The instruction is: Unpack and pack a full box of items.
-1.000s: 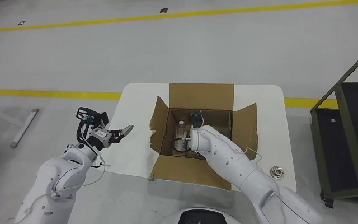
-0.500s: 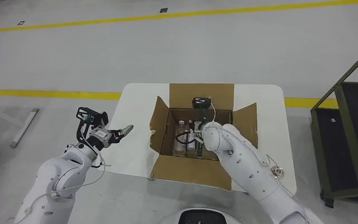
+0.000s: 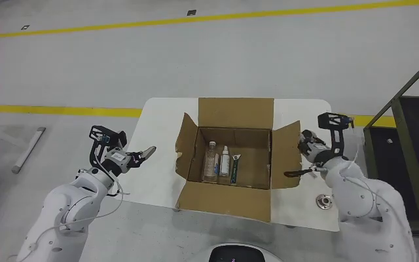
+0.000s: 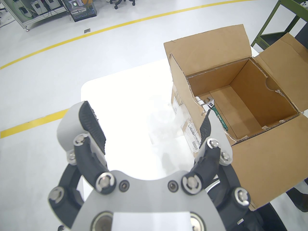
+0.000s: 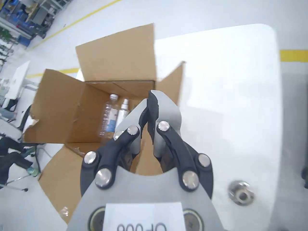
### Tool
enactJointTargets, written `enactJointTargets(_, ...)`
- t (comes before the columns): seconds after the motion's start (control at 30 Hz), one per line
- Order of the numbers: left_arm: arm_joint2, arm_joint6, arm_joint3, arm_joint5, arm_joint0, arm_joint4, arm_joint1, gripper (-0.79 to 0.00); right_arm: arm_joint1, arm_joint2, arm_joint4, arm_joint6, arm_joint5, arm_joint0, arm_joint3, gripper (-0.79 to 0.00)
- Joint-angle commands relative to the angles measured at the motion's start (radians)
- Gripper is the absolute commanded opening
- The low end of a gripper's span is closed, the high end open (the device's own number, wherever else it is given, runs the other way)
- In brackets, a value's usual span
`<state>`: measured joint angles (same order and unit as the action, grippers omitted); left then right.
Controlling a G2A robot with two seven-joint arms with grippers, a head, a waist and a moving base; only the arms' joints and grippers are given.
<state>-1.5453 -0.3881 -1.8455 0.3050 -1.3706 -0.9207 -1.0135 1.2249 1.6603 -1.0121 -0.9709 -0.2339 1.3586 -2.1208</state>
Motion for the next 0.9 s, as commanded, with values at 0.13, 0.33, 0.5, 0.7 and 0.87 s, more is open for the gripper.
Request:
enactJointTargets(0.13,0.000,0.000,0.000,0.000,0.000,0.000,0.000,0.000,-0.029,0.103,-0.233,-0.355,0.061,0.048,-0.054,-0.785)
enactJointTargets(0.33,0.000,0.000,0.000,0.000,0.000,0.000,0.000,0.000,-0.043,0.071,-0.381,-0.565,0.168,0.036,0.009,-0.785)
enactJointTargets(0.5,0.000,0.000,0.000,0.000,0.000,0.000,0.000,0.000,-0.051,0.043,-0.394,-0.565,0.236,0.040,0.144,-0.785)
enactJointTargets(0.7,0.000,0.000,0.000,0.000,0.000,0.000,0.000,0.000,-0.054,-0.005,-0.366,-0.565,0.249,0.002,0.254,-0.785)
enactJointTargets(0.87,0.000,0.000,0.000,0.000,0.000,0.000,0.000,0.000,-0.054,-0.005,-0.366,-0.565,0.249,0.002,0.254,-0.785)
